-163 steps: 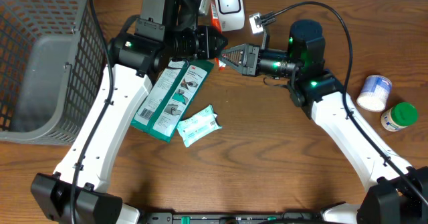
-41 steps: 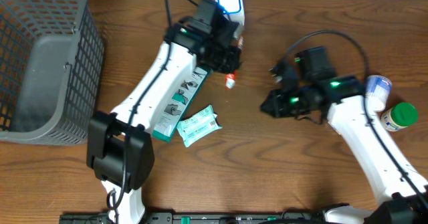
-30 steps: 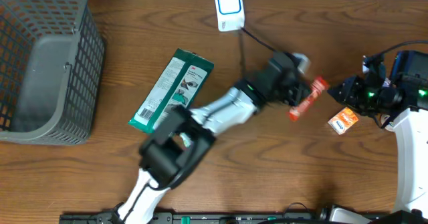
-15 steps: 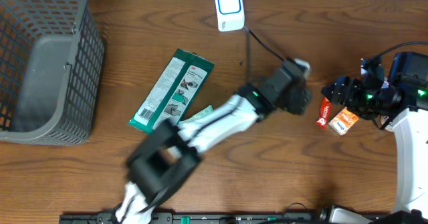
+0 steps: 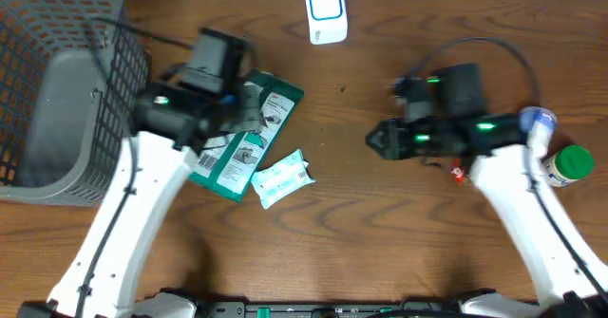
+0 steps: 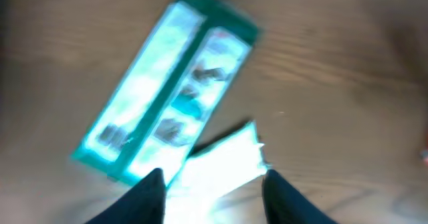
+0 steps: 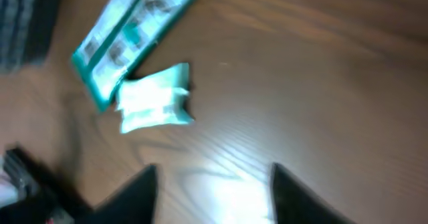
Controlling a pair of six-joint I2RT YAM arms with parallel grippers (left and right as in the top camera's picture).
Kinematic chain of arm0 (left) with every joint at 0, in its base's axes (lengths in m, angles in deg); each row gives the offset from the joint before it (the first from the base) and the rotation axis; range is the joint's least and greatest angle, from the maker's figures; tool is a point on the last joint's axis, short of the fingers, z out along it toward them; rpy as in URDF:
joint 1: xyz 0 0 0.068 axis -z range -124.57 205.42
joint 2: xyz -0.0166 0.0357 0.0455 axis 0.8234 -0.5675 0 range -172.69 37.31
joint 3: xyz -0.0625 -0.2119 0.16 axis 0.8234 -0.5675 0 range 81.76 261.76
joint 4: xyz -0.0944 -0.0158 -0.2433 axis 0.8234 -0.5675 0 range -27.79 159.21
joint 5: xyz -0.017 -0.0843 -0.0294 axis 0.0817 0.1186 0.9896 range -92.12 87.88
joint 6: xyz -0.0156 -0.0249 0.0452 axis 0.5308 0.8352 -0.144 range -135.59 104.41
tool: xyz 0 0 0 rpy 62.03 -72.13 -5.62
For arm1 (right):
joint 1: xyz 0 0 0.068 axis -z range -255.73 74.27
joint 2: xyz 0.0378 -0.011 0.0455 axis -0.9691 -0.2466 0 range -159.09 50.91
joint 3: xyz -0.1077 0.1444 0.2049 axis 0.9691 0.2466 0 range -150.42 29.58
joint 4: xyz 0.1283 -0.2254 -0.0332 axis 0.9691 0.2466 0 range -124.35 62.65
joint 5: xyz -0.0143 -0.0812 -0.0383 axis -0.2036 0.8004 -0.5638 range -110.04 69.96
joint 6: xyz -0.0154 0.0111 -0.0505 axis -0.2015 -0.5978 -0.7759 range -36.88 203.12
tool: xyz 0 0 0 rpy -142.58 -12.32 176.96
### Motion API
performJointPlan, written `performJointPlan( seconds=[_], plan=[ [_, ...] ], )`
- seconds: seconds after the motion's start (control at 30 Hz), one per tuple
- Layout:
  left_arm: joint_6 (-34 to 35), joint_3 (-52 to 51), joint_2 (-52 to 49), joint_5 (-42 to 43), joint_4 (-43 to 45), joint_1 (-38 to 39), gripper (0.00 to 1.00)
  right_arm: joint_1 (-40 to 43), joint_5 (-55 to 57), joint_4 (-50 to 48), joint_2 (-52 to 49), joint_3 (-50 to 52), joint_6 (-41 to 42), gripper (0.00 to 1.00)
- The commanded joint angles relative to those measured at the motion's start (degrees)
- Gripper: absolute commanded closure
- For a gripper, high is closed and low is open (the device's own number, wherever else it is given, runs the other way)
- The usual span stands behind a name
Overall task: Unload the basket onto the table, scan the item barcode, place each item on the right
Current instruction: 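Move the red stick right and drop it near the tub, then grasp the mint-green wipes packet with both grippers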
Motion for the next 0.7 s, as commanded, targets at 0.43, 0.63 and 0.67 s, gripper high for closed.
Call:
performJointPlan(
  seconds=[0.43,0.63,0.67],
  plan=[
    [-5.9,-19.9,-8.1,20.7,4.7,-3.4,0.92,-15.9,-11.0,-22.1,-28.5,0.3,13.6,0.99],
    [-5.9,-28.2,-14.2,25.4,16.0,-3.0,0.92,-16.0,-13.0,-23.0,-33.1,0.3,12.1,0.99],
    [-5.9,-28.7,-15.2,25.0,16.7,-2.7,0.92,-16.0,-10.8,-21.7,-33.2,0.3,12.6,0.99]
  ],
)
